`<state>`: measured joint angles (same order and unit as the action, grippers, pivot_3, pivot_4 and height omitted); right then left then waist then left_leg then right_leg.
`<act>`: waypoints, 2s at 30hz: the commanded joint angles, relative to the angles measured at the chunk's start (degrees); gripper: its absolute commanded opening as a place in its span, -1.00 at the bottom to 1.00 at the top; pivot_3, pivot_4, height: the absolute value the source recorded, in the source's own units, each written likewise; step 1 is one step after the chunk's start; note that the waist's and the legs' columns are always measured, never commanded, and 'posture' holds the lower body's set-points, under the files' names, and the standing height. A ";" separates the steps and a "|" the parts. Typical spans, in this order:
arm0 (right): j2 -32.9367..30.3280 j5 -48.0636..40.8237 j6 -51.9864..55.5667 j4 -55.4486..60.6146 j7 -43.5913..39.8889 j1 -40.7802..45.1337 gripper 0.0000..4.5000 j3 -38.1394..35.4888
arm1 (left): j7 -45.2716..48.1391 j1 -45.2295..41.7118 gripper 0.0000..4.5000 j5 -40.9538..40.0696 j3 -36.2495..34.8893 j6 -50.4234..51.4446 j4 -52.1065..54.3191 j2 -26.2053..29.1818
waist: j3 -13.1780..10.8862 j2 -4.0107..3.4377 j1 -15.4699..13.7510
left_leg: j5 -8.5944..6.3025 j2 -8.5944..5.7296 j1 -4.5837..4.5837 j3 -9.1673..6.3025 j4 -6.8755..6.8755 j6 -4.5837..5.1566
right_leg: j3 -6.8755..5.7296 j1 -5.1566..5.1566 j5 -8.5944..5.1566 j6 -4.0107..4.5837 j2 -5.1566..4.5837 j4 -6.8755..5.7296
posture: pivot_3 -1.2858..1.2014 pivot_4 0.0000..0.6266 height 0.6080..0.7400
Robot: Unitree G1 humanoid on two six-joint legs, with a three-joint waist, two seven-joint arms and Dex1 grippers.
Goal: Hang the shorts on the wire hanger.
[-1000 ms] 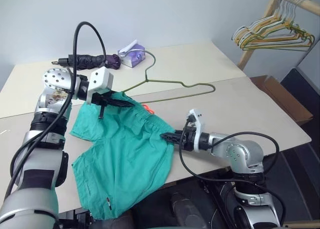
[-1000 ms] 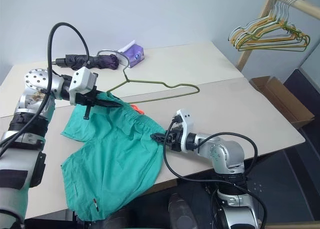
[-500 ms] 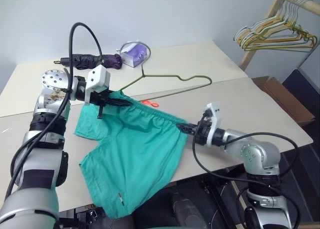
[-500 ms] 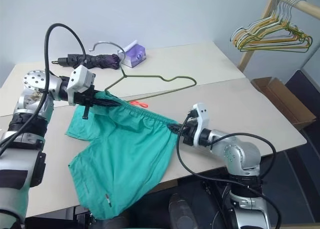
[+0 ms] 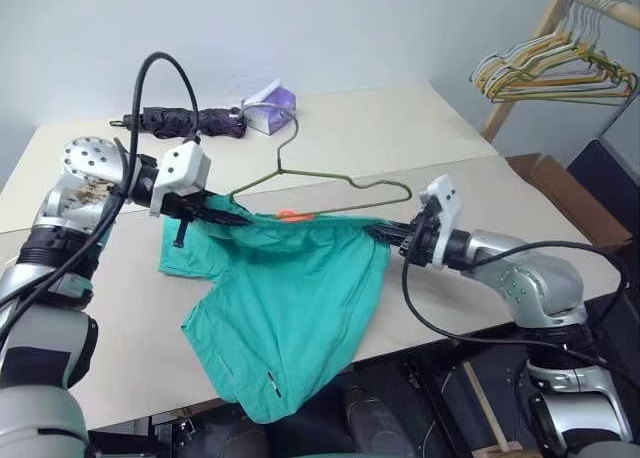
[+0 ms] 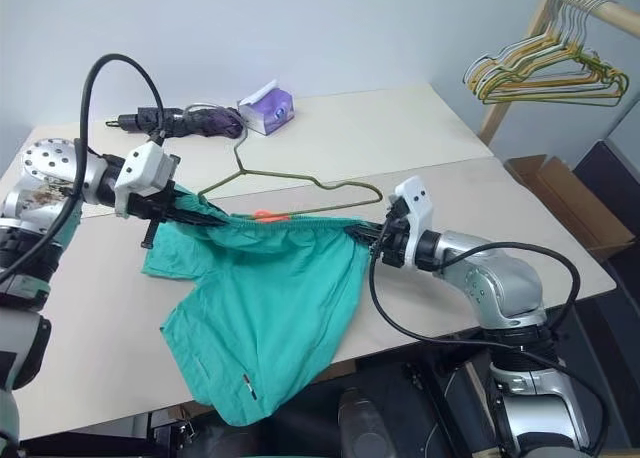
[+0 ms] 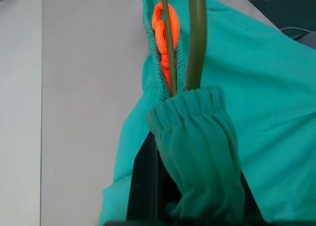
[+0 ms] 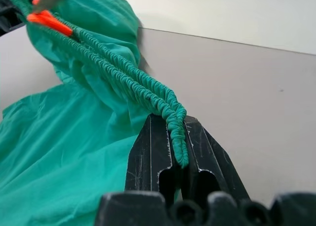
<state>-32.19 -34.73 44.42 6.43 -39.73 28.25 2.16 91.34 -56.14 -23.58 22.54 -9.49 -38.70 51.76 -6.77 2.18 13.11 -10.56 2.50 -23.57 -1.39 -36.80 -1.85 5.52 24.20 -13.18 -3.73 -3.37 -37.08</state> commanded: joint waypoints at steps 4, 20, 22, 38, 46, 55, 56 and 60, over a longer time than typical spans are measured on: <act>-9.35 8.03 -6.36 -6.56 5.08 -3.25 -0.99 -8.36 | -0.07 0.77 -1.00 8.37 -4.53 -3.74 -11.35 10.30 | 0.00 0.00 -0.09 | 0.00 0.00 0.00 0.01 0.00 0.00 | 0.01 0.00 0.00 0.00 0.00 0.00 | -0.07 -0.73 1.00; -9.92 6.23 -9.00 9.23 1.63 -10.83 -0.85 1.45 | -0.89 0.46 -1.00 6.87 -7.13 -1.19 -5.75 1.30 | -0.01 0.00 -2.75 | 0.00 0.01 0.00 0.04 0.00 0.01 | 0.01 0.00 -0.01 0.02 0.01 0.01 | -0.08 -0.75 1.00; -9.35 6.04 -7.65 10.68 1.96 -10.99 -0.59 2.42 | -0.35 -0.75 -1.00 7.49 -7.08 -1.53 -6.49 -0.07 | 0.00 0.02 -2.73 | 0.00 0.01 -0.01 0.03 -0.01 0.01 | 0.00 0.01 -0.02 0.02 0.01 0.01 | -0.09 -0.76 1.00; -23.24 4.76 -5.89 15.27 -8.77 -6.13 0.98 -9.62 | 1.16 -6.83 -1.00 11.40 -2.78 -7.31 -13.01 -4.29 | -0.01 0.02 -2.54 | -0.02 0.00 -0.11 0.05 -0.04 0.02 | -0.01 0.06 -0.02 0.03 -0.01 0.05 | -0.12 -0.77 1.00; -23.24 8.66 -3.52 11.33 -13.26 10.90 0.98 0.76 | 1.16 -9.14 -1.00 10.06 0.20 -9.66 -14.74 -8.53 | 0.00 0.01 -0.63 | -0.02 0.01 -0.10 0.07 -0.03 0.02 | 0.00 0.07 -0.02 0.03 -0.02 0.06 | -0.14 -0.85 1.00; -18.42 13.49 -1.80 7.31 -16.75 19.45 0.83 10.57 | 1.16 -11.13 -1.00 10.17 0.79 -11.49 -17.19 -12.71 | 0.00 0.02 1.23 | -0.02 -0.02 -0.20 0.05 -0.05 0.02 | 0.00 0.15 -0.01 0.01 -0.05 0.04 | -0.15 -0.89 1.00; -18.20 13.77 -1.64 6.98 -16.95 19.63 0.76 10.90 | 1.16 -11.18 -1.00 10.12 0.90 -11.67 -17.31 -12.72 | 0.00 0.01 1.41 | -0.02 -0.01 -0.20 0.04 -0.05 0.02 | -0.01 0.15 -0.01 0.01 -0.05 0.04 | -0.15 -0.90 1.00; -17.04 14.06 -1.08 6.26 -17.42 19.85 0.15 10.89 | 1.16 -11.39 -1.00 10.36 0.99 -12.51 -18.38 -12.62 | 0.00 0.02 2.10 | -0.02 -0.02 -0.19 0.03 -0.05 0.02 | 0.00 0.15 -0.01 0.01 -0.05 0.02 | -0.14 -0.88 1.00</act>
<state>-49.43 -20.99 43.11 12.14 -56.87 46.50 14.21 92.30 -65.36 -12.24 23.81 -21.13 -57.04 38.77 -6.76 2.20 15.20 -10.58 2.48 -23.76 -1.36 -36.85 -1.83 5.51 24.35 -13.19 -3.73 -3.42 -37.07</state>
